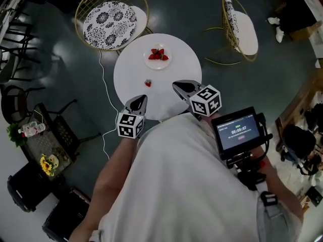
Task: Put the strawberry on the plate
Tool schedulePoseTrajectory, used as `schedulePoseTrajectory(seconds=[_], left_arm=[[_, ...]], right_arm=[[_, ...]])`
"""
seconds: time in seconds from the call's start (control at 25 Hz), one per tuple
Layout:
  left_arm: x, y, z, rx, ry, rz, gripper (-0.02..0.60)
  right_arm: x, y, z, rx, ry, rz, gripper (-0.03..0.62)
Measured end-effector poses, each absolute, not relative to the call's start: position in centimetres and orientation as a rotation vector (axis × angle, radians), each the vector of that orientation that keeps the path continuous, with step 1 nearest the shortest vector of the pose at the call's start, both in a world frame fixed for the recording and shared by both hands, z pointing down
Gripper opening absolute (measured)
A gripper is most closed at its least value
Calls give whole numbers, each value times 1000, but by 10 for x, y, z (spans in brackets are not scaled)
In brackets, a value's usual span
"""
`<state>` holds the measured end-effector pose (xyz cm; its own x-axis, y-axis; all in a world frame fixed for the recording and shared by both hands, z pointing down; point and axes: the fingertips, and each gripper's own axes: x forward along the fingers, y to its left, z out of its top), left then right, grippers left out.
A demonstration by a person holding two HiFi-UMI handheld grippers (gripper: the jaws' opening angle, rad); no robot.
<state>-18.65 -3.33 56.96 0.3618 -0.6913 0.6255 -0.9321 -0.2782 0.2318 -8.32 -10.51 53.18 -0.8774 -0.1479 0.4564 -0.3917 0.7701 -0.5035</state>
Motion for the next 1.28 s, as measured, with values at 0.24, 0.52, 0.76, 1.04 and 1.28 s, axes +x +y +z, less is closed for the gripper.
schedulePoseTrajectory(seconds=[0.24,0.52,0.76,1.04,1.28], left_arm=[[-167,-60,603,1986,-1384,614,8],[-181,-53,610,1900,-1379,611,8],[-181,-54,618,1877,-1383,653,8],[-175,-50,623,1843,-1370,683,8],[-185,-60,648,1783,-1357,755,8]], right_arm=[[-64,-137,563,366,-2551,913,8],[-62,-128,567,377,-2518,951,8],[-60,-127,570,372,-2514,975,8],[-55,-118,567,316,-2494,958,8],[-63,-129,584,278,-2491,981,8]])
